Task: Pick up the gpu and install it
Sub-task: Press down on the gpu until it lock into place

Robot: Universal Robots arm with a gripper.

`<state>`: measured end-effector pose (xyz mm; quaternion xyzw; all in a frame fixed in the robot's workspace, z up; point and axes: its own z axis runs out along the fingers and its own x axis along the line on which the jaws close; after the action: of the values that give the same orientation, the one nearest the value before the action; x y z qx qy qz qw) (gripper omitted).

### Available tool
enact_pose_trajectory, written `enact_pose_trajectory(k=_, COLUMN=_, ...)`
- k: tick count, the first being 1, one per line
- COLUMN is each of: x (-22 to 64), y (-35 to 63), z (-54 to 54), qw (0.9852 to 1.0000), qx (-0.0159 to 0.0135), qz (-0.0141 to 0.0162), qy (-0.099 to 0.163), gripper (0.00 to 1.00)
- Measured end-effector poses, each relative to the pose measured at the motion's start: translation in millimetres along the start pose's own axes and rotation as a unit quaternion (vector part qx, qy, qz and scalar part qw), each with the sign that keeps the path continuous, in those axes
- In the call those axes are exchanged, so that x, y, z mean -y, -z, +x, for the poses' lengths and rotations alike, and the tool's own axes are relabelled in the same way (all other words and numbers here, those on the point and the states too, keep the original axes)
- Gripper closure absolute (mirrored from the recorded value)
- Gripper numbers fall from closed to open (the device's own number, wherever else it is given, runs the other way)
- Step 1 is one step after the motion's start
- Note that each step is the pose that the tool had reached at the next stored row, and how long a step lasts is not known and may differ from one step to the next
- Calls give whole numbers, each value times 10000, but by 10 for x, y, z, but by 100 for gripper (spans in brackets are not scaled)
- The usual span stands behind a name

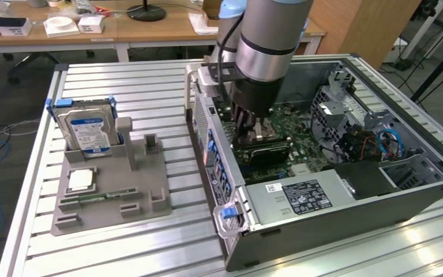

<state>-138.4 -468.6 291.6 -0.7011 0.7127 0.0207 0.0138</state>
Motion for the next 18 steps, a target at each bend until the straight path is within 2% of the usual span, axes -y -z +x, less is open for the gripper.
enact_pose_trajectory(k=6, x=238, y=3, z=-3, qw=10000, qx=21, qz=-11, qy=6, gripper=89)
enact_pose_trajectory(k=10, x=387, y=4, z=-6, qw=10000, qx=47, qz=-26, qy=9, gripper=89)
enact_pose_trajectory(k=11, x=412, y=5, z=-6, qw=10000, qx=62, qz=-33, qy=9, gripper=89)
enact_pose_trajectory(k=18, x=417, y=4, z=-5, qw=10000, qx=70, qz=-40, qy=9, gripper=89)
